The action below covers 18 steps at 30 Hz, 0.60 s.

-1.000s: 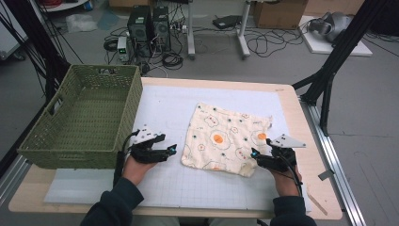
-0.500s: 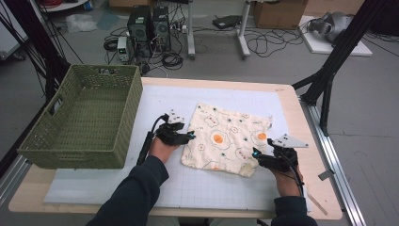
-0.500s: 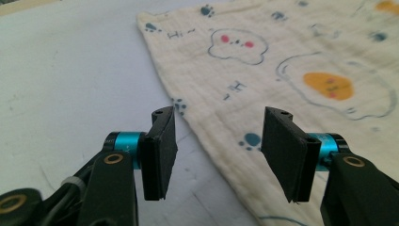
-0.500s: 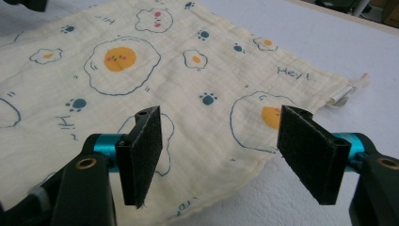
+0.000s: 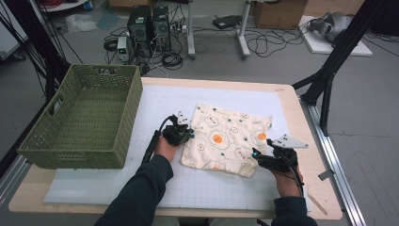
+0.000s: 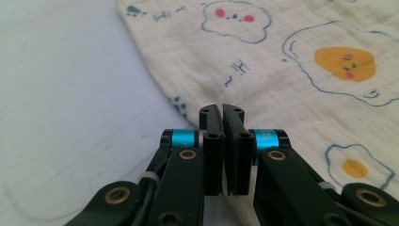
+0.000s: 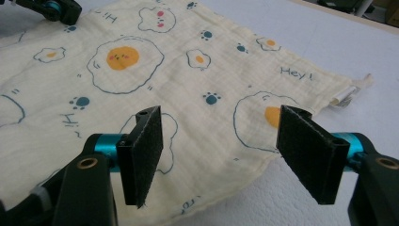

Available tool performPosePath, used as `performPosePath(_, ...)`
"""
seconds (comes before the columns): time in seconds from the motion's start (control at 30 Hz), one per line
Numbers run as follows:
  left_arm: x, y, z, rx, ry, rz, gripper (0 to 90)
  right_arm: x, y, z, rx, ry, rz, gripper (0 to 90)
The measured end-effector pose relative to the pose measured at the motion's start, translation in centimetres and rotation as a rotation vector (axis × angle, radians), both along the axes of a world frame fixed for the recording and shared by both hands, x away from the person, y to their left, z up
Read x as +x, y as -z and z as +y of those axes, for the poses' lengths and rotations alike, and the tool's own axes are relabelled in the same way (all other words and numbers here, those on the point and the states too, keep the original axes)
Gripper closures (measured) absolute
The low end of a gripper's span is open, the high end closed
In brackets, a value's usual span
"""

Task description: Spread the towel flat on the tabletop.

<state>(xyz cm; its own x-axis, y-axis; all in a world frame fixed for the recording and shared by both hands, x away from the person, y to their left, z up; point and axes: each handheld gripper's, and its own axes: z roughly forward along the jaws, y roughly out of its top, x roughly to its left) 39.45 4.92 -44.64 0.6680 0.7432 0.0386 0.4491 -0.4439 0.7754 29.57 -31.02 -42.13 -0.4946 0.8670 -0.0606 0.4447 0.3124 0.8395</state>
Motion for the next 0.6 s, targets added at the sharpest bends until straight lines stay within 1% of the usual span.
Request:
performPosePath(0.07,-0.1,0.0,1.3,-0.006,-0.037,0.002,86.4,0.0,0.0,0.0,0.001,0.0,0.0,31.6)
performPosePath(0.1,-0.2,0.0,2.2,-0.015,-0.063,0.009,86.4,0.0,0.0,0.0,0.002,-0.001,0.0,31.6)
performPosePath(0.13,-0.2,0.0,2.8,-0.015,-0.072,0.019,86.5,0.0,0.1,0.0,0.004,0.003,0.005,31.6)
performPosePath(0.2,-0.6,-0.1,4.2,-0.024,-0.114,0.001,86.6,0.1,0.2,0.1,0.003,-0.001,0.008,32.3)
performPosePath(0.23,-0.9,-0.1,5.0,-0.028,-0.138,0.0,86.6,0.1,0.2,0.1,0.001,-0.004,0.014,33.3)
performPosePath(0.27,-1.2,-0.1,6.0,-0.019,-0.16,-0.002,86.6,0.1,0.2,0.3,-0.005,-0.008,0.013,34.0)
performPosePath(0.3,-1.4,-0.1,6.6,-0.027,-0.174,-0.003,86.6,0.1,0.3,0.4,-0.016,-0.005,0.014,34.6)
performPosePath(0.33,-1.9,0.0,7.4,-0.02,-0.189,-0.002,86.5,0.2,0.3,0.5,-0.011,-0.001,0.019,34.9)
performPosePath(0.4,-2.6,0.1,8.2,-0.017,-0.199,-0.01,86.5,0.3,0.3,0.8,-0.009,0.003,0.024,36.1)
performPosePath(0.43,-3.0,0.2,8.5,-0.018,-0.205,-0.003,86.5,0.4,0.4,0.9,-0.004,0.008,0.028,37.4)
performPosePath(0.5,-3.8,0.1,8.9,-0.016,-0.199,-0.021,86.5,0.5,0.4,1.4,0.007,-0.005,0.037,39.6)
performPosePath(0.53,-4.2,0.1,9.0,-0.024,-0.2,-0.019,86.5,0.6,0.5,1.7,0.005,-0.012,0.039,40.5)
performPosePath(0.6,-4.4,0.1,9.2,-0.022,-0.19,-0.01,86.3,0.7,0.6,2.4,-0.007,-0.042,0.05,43.2)
